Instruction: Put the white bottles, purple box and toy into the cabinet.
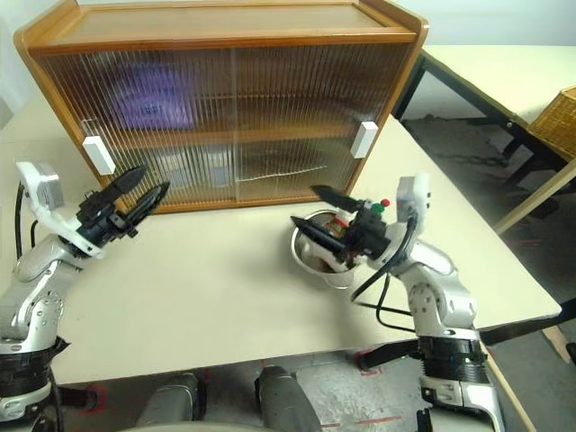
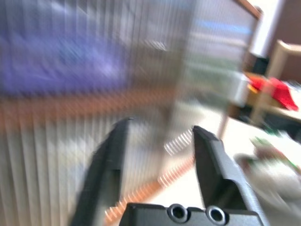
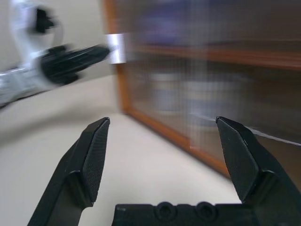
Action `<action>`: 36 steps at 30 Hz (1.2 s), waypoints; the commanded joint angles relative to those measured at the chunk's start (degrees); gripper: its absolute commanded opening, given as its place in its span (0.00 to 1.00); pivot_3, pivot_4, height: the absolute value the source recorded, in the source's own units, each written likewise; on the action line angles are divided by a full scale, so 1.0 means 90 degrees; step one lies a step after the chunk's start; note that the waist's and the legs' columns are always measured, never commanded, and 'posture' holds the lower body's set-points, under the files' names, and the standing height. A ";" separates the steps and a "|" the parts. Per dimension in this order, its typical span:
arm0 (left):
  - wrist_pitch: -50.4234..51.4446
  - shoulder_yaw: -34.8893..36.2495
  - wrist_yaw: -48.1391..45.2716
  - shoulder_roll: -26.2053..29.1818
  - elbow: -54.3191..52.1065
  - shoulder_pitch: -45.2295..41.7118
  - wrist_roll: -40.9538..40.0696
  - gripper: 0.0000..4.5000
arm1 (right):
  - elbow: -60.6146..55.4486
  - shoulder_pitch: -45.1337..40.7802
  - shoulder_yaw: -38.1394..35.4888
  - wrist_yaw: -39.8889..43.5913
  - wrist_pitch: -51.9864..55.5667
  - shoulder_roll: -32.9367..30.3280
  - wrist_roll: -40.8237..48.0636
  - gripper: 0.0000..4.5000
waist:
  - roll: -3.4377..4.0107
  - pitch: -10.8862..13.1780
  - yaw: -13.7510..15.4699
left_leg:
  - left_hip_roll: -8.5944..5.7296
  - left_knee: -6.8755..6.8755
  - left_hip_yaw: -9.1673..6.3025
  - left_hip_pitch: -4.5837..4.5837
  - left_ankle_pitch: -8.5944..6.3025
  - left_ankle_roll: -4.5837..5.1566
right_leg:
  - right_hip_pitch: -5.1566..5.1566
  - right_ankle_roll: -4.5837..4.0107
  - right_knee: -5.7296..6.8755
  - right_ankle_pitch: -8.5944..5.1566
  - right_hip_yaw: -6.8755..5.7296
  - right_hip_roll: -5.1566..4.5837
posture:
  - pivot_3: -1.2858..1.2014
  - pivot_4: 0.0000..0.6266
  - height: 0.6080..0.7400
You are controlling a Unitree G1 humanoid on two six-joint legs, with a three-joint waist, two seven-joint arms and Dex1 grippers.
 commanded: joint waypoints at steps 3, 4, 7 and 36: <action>-0.0101 0.0123 -0.1360 0.0777 -0.0162 0.0702 -0.0464 1.00 | 0.0828 -0.0495 -0.0491 -0.0460 -0.0143 -0.0294 -0.0355 0.60 | 0.0024 -0.0015 0.0036 | 0.0013 -0.0002 -0.0004 -0.0014 0.0000 0.0000 | -0.0023 -0.0011 0.0009 0.0004 0.0002 -0.0001 | 0.49 0.09 1.00; -0.0118 0.0203 -0.1463 0.0857 -0.0156 0.0786 -0.0548 1.00 | 0.0954 -0.0561 -0.0531 -0.0512 -0.0182 -0.0346 -0.0424 0.52 | 0.0024 -0.0015 0.0044 | 0.0014 -0.0004 -0.0006 -0.0016 0.0000 0.0000 | -0.0024 -0.0013 0.0009 0.0003 0.0003 -0.0003 | 0.49 0.09 1.00; -0.0291 0.0395 -0.1910 0.1208 -0.0079 0.1098 -0.0531 1.00 | 0.1275 -0.0824 -0.0767 -0.0803 -0.0268 -0.0446 -0.0519 0.26 | 0.0027 -0.0017 0.0062 | 0.0028 -0.0004 -0.0017 -0.0018 0.0000 0.0000 | -0.0027 -0.0026 0.0010 0.0008 0.0003 -0.0002 | 0.49 0.09 1.00; -0.0756 0.0253 -0.2031 0.1227 -0.0073 0.1455 -0.0260 1.00 | 0.2601 -0.2101 -0.0740 -0.1756 -0.0859 -0.0372 -0.1538 0.01 | 0.0083 -0.0051 0.0082 | 0.0051 -0.0028 -0.0017 -0.0030 0.0000 0.0002 | -0.0061 -0.0038 0.0014 0.0020 0.0004 0.0001 | 0.50 0.10 1.00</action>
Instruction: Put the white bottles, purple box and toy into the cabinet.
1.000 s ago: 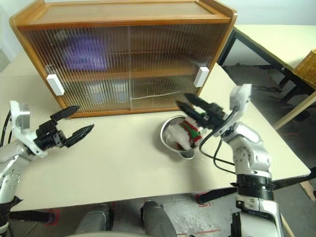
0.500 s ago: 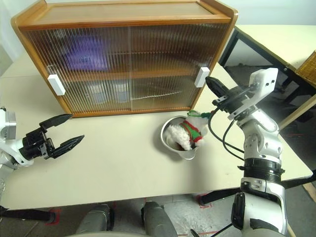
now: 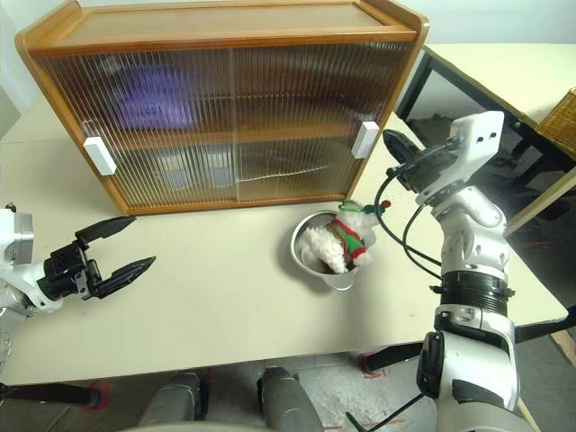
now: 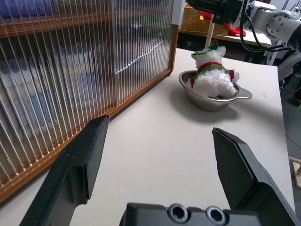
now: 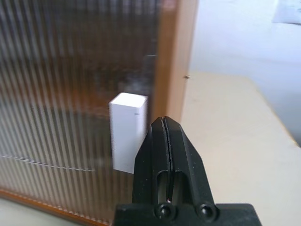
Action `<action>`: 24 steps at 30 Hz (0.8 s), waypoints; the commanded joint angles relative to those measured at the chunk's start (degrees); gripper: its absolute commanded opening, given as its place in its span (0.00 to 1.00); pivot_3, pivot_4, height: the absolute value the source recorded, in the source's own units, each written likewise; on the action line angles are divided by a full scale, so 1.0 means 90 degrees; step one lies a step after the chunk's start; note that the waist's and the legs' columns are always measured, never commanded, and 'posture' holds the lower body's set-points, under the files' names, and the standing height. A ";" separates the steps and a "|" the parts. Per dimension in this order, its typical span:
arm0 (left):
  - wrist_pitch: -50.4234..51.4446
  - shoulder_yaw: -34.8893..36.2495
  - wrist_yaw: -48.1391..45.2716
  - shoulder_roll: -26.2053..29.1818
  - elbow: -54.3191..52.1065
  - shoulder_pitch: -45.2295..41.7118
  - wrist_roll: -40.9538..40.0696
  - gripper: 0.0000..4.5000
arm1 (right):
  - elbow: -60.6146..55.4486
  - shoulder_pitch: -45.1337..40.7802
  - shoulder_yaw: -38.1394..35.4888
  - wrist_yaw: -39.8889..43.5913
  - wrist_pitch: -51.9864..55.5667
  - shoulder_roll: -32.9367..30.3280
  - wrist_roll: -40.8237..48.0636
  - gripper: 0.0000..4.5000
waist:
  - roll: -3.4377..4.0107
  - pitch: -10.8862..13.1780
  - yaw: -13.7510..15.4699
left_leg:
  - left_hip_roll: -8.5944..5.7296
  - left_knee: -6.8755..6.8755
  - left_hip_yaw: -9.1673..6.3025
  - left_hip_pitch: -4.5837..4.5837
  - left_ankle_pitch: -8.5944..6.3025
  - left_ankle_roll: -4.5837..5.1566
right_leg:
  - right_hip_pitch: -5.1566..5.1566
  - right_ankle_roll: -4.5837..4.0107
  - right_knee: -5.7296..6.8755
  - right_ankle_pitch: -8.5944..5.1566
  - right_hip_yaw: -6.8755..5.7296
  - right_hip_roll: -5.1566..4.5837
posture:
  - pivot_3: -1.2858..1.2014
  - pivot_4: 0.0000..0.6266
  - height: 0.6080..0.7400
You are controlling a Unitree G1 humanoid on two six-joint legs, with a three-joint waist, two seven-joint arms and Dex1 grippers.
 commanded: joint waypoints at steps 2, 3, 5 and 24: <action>-0.0071 -0.0111 -0.0019 0.0011 0.0039 -0.0061 0.0106 1.00 | -0.0420 0.0144 0.0148 0.0279 0.0347 0.0067 0.0138 0.01 | 0.0000 0.0000 0.0001 | 0.0000 0.0000 0.0001 -0.0001 0.0000 0.0000 | -0.0001 0.0000 0.0000 0.0000 0.0000 0.0000 | 0.50 0.10 1.00; -0.0082 -0.0120 -0.0030 0.0016 0.0060 -0.0068 0.0114 1.00 | -0.0499 0.0179 0.0135 0.0288 0.0416 0.0074 0.0158 0.01 | 0.0000 0.0000 0.0001 | 0.0000 0.0000 0.0001 -0.0001 0.0000 0.0000 | -0.0001 0.0000 0.0000 -0.0001 0.0000 0.0000 | 0.50 0.10 1.00; -0.0090 -0.0129 -0.0038 0.0018 0.0089 -0.0087 0.0122 1.00 | -0.0614 0.0225 0.0109 0.0279 0.0522 0.0091 0.0179 0.01 | 0.0000 0.0000 0.0000 | 0.0000 0.0000 0.0001 -0.0001 0.0000 0.0000 | 0.0000 -0.0001 -0.0001 -0.0001 0.0000 0.0000 | 0.50 0.10 1.00; -0.0039 -0.0070 -0.0015 0.0148 -0.0004 -0.0073 0.0094 1.00 | -0.0625 -0.0056 0.0289 0.0464 0.0751 0.0457 0.0161 0.01 | 0.0011 -0.0007 -0.0045 | 0.0005 0.0000 0.0004 0.0000 0.0000 0.0000 | -0.0003 -0.0005 0.0001 0.0002 0.0001 0.0004 | 0.50 0.10 1.00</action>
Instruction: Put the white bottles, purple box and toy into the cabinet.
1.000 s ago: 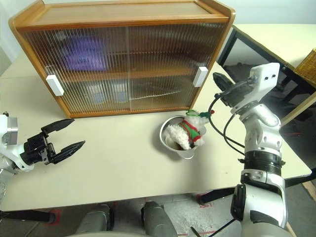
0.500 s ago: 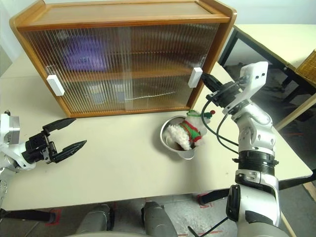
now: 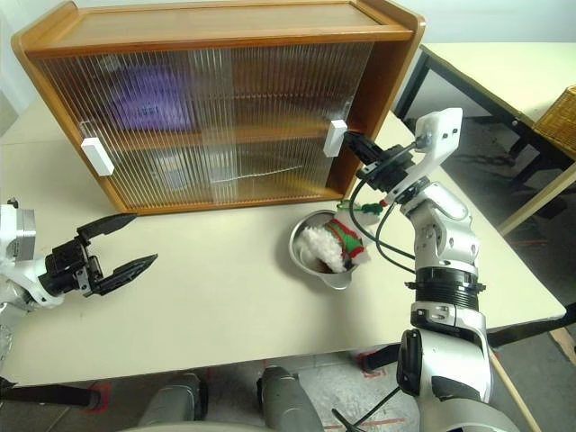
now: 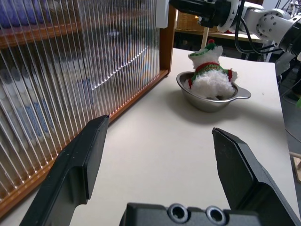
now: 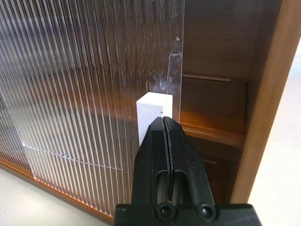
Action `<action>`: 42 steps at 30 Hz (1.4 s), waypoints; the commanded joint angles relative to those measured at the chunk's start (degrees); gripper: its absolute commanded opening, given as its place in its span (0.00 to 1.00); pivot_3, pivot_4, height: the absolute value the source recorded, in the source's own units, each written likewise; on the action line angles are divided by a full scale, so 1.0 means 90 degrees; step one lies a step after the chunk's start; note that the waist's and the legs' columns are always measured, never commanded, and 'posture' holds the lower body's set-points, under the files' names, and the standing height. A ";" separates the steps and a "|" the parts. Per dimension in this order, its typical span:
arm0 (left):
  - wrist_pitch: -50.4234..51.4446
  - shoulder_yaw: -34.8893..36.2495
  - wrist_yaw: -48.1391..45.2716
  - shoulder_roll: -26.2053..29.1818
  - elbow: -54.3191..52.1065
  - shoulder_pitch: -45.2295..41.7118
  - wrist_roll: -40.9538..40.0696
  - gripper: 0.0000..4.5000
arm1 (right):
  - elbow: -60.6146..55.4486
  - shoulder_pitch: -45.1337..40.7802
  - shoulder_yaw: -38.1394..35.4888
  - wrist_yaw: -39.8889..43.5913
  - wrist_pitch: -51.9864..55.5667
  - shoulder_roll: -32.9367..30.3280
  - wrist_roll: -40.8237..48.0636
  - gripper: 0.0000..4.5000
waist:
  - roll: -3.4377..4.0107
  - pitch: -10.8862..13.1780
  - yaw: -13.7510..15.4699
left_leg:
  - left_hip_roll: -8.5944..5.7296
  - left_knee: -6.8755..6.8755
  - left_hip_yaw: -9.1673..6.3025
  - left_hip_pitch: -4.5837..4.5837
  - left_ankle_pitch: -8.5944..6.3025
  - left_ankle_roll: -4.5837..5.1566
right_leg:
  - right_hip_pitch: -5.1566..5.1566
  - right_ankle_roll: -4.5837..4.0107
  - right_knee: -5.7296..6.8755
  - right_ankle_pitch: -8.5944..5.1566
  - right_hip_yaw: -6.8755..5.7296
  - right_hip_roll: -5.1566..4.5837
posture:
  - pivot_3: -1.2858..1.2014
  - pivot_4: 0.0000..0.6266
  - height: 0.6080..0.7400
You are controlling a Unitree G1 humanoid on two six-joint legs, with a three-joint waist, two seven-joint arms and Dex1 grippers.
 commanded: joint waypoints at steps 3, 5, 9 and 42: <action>-0.0013 -0.0038 -0.0013 0.0043 -0.0057 0.0087 0.0072 1.00 | -0.0125 0.0114 0.0037 0.0079 0.0124 -0.0045 0.0046 0.01 | 0.0001 -0.0001 -0.0001 | 0.0000 0.0000 0.0000 0.0001 0.0000 0.0000 | 0.0000 -0.0003 0.0001 0.0001 0.0000 0.0000 | 0.50 0.10 1.00; -0.0020 -0.0061 -0.0022 0.0035 -0.0044 0.0080 0.0080 1.00 | -0.0138 0.0116 0.0048 0.0065 0.0128 -0.0029 0.0032 0.01 | 0.0001 -0.0001 -0.0001 | 0.0000 0.0001 0.0000 0.0002 0.0001 0.0001 | 0.0000 -0.0004 0.0002 0.0003 -0.0001 0.0000 | 0.50 0.09 1.00; -0.0030 -0.0093 -0.0051 0.0034 0.0021 -0.0004 0.0090 1.00 | -0.0119 0.0092 0.0054 0.0037 0.0114 -0.0031 -0.0001 0.01 | 0.0002 -0.0001 -0.0001 | 0.0001 0.0001 0.0000 0.0001 0.0001 0.0001 | 0.0000 -0.0005 0.0002 0.0003 0.0000 0.0000 | 0.49 0.10 1.00; -0.0052 -0.0089 -0.0094 0.0022 0.0006 0.0117 0.0164 1.00 | -0.0284 -0.0392 0.0544 0.0125 0.0399 0.1045 0.0121 0.01 | 0.0010 0.0003 -0.0084 | 0.0018 -0.0017 0.0002 -0.0014 0.0000 -0.0001 | -0.0037 -0.0029 0.0003 0.0014 0.0008 0.0011 | 0.50 0.14 1.00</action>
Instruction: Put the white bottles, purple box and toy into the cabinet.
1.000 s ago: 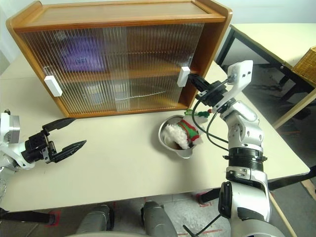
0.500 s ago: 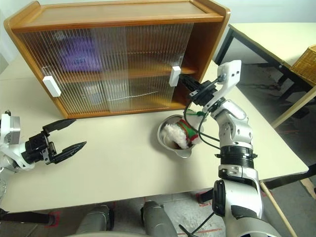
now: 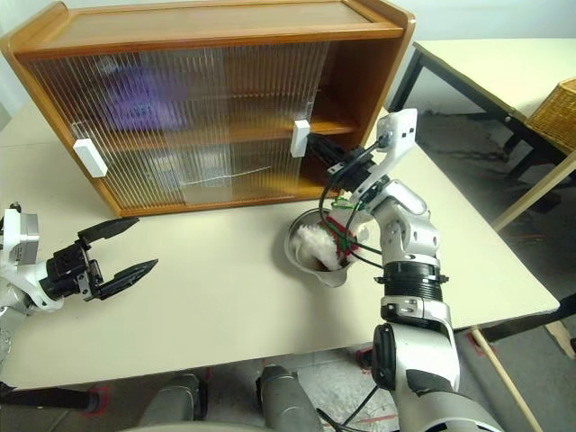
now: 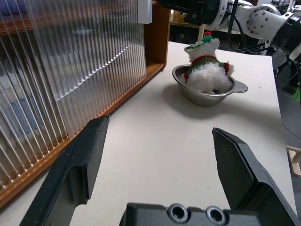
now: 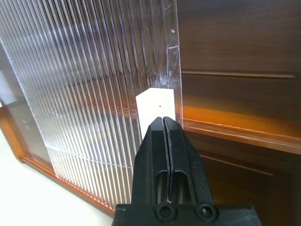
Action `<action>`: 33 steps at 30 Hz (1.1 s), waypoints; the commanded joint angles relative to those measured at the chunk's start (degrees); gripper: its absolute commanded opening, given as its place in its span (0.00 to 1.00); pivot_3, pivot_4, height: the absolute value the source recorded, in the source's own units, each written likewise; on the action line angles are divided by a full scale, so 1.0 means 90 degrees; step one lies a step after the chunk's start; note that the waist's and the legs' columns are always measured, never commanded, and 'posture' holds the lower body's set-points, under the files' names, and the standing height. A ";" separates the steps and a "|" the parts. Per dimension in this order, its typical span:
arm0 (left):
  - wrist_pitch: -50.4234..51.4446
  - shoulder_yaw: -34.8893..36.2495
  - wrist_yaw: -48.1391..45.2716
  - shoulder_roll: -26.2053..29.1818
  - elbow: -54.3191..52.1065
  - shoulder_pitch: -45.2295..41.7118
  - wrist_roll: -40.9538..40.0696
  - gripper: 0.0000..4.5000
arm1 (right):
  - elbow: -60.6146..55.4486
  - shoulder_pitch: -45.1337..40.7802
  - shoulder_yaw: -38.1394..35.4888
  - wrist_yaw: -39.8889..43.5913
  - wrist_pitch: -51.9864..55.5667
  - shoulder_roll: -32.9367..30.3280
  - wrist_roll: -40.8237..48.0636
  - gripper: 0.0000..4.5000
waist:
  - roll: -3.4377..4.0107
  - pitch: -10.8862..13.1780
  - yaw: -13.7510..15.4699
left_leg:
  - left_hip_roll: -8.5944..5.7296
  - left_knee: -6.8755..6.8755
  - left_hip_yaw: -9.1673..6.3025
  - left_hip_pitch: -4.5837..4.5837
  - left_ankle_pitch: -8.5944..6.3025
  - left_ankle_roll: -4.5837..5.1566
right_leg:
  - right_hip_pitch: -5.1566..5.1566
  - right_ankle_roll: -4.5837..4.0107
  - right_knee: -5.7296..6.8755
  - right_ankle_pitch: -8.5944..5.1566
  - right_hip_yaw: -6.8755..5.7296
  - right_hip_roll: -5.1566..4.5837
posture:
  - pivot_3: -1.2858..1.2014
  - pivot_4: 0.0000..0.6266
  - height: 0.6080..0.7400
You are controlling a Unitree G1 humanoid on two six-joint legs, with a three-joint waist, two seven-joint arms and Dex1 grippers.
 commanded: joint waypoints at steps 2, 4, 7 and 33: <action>-0.0039 -0.0096 -0.0055 0.0016 0.0061 0.0013 0.0068 1.00 | -0.0301 -0.0142 0.0255 0.0015 0.0207 0.0267 0.0135 0.01 | 0.0001 0.0000 -0.0018 | 0.0005 0.0000 0.0000 -0.0007 0.0000 0.0000 | -0.0008 -0.0003 0.0000 0.0002 0.0000 0.0003 | 0.50 0.14 1.00; -0.0042 -0.0112 -0.0059 0.0016 0.0073 -0.0002 0.0084 1.00 | -0.0408 -0.0139 0.0303 0.0003 0.0264 0.0340 0.0148 0.01 | 0.0002 0.0001 -0.0022 | 0.0013 0.0000 0.0003 -0.0011 0.0000 0.0000 | -0.0012 -0.0007 0.0000 0.0004 0.0000 0.0009 | 0.50 0.14 1.00; -0.0033 -0.0129 -0.0039 0.0009 0.0051 -0.0015 0.0098 1.00 | -0.0636 -0.0085 0.0382 -0.0049 0.0379 0.0476 0.0196 0.01 | 0.0003 0.0002 -0.0017 | 0.0020 -0.0002 0.0003 -0.0017 0.0000 -0.0001 | -0.0018 -0.0011 0.0000 0.0004 -0.0002 0.0014 | 0.50 0.15 1.00; 0.0090 -0.0190 0.0120 0.0067 -0.0152 0.0039 0.0122 1.00 | -0.1439 -0.0005 0.0902 -0.0386 0.0878 0.1380 0.0461 0.01 | 0.0003 0.0002 0.0127 | 0.0031 -0.0043 0.0003 -0.0039 -0.0001 -0.0006 | -0.0059 -0.0036 -0.0002 -0.0005 -0.0006 0.0021 | 0.51 0.14 1.00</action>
